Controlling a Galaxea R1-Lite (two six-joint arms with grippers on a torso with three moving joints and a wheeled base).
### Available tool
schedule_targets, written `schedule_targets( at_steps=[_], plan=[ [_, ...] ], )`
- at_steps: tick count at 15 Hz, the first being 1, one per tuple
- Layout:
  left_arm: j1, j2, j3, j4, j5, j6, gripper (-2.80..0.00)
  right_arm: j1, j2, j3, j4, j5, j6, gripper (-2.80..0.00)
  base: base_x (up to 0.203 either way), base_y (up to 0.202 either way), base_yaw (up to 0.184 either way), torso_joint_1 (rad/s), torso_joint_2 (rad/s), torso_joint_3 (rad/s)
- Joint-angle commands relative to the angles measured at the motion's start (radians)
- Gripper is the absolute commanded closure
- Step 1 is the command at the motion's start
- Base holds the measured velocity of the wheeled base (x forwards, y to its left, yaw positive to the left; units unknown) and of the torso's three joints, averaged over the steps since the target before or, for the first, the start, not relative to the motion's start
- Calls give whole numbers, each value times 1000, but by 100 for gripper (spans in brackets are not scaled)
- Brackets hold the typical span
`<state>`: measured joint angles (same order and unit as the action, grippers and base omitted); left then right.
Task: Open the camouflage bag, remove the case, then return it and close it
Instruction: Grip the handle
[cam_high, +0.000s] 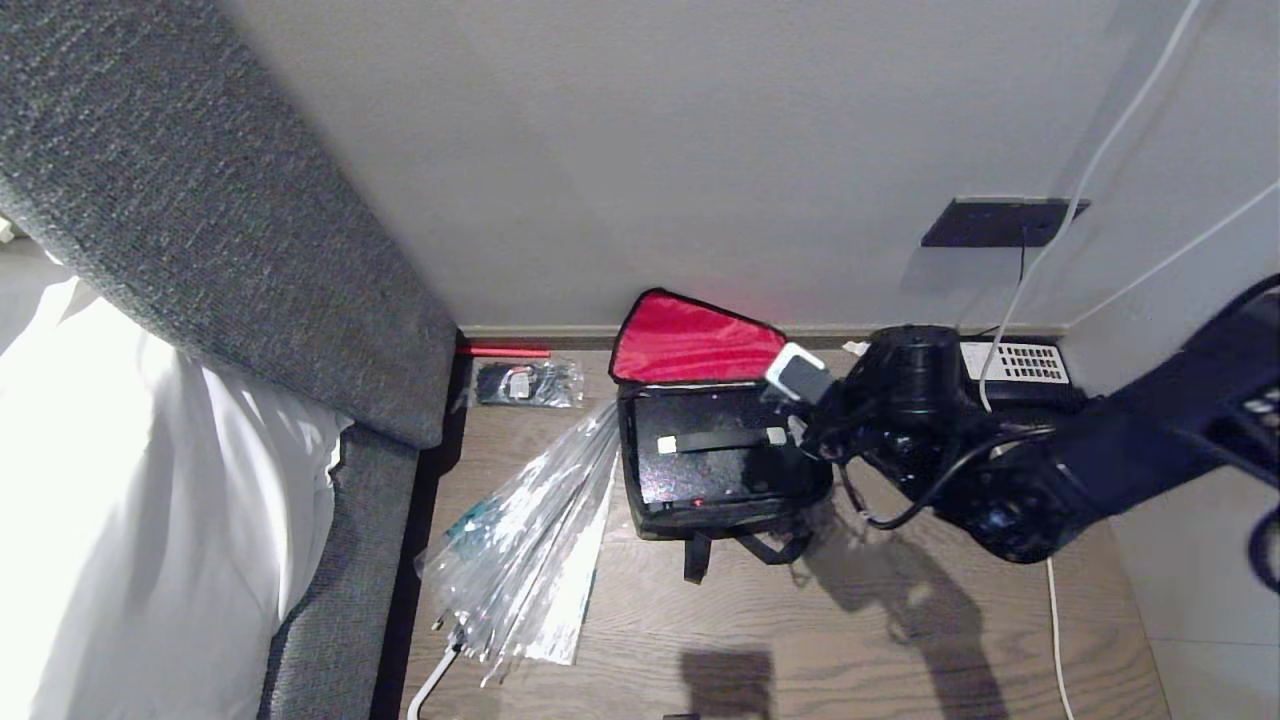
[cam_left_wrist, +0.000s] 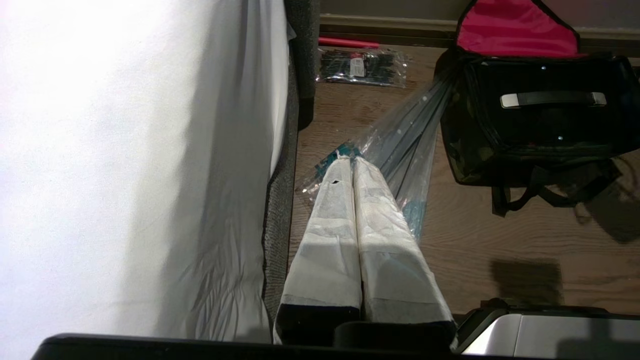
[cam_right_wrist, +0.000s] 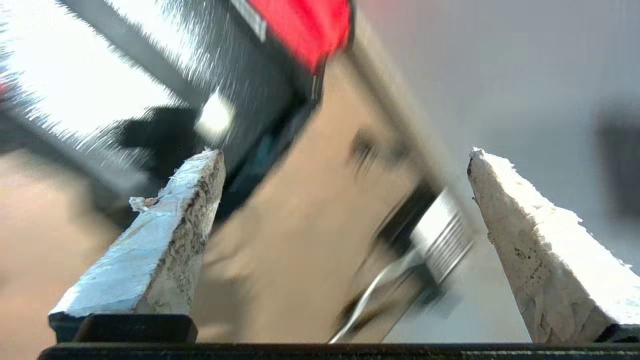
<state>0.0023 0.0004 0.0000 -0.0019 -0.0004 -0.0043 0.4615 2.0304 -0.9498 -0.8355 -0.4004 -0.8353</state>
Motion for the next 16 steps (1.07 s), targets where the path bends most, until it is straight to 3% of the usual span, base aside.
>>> schedule_targets(
  at_steps=[1, 4, 5, 6, 16],
  plan=[
    [-1, 0, 0, 0, 0, 0, 0, -15, -292, 99, 214, 5, 199, -280, 0, 0, 0, 0, 0, 0],
    [1, 0, 0, -1, 0, 0, 0, -26, -525, 260, 538, 94, 494, -280, 0, 0, 0, 0, 0, 0],
    [1, 0, 0, 0, 0, 0, 0, -28, -552, 309, 593, 124, 575, -280, 0, 0, 0, 0, 0, 0],
    [1, 0, 0, 0, 0, 0, 0, -29, -555, 324, 613, 143, 606, -280, 0, 0, 0, 0, 0, 0],
    [-1, 0, 0, -1, 0, 3, 0, -29, -601, 413, 607, 131, 598, -280, 0, 0, 0, 0, 0, 0]
  ],
)
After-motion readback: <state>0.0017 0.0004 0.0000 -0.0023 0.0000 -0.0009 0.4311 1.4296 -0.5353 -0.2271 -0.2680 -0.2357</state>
